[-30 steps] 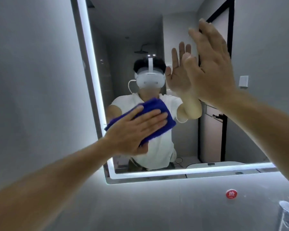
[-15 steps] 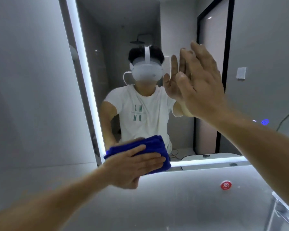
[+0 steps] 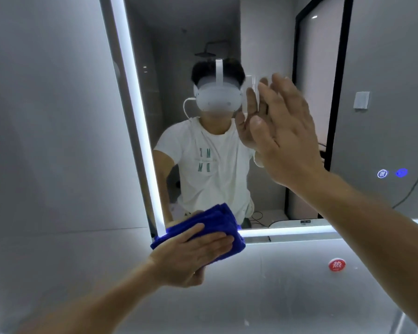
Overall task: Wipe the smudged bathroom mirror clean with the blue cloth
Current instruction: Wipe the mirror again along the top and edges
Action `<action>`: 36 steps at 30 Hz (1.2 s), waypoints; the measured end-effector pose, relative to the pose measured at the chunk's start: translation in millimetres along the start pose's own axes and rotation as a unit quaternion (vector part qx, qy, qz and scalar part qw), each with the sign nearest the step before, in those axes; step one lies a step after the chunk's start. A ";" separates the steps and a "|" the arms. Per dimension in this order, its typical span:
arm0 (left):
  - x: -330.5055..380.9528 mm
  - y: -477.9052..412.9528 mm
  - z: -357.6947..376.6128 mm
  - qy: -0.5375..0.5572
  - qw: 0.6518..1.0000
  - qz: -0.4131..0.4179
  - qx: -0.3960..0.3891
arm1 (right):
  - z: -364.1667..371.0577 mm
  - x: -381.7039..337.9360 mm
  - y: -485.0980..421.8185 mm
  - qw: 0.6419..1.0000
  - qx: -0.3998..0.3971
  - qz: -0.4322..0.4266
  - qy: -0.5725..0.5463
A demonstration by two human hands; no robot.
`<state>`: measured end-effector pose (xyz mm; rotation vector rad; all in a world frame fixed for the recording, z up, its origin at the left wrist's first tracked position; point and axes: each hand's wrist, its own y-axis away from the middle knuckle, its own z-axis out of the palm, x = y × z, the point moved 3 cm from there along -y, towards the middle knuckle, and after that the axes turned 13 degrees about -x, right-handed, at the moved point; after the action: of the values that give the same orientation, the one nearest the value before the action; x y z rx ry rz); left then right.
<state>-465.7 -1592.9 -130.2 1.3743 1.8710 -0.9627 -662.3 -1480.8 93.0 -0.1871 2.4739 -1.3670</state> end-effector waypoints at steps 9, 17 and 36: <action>-93.0 -2.8 -43.3 0.022 0.973 -0.179 0.143 | 22.4 -16.3 11.2 0.997 -0.068 0.017 -0.021; -35.9 38.3 -1.2 -0.042 0.997 0.069 0.010 | 24.4 -18.4 9.0 0.997 -0.067 0.021 -0.024; -239.3 -8.2 -123.5 -0.126 0.988 0.072 0.049 | 14.6 -57.4 -29.3 0.998 -0.001 -0.032 -0.052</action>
<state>-416.7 -1613.4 133.9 1.3532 1.5353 -1.1111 -604.3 -1493.3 122.0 -0.3330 2.4021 -1.3456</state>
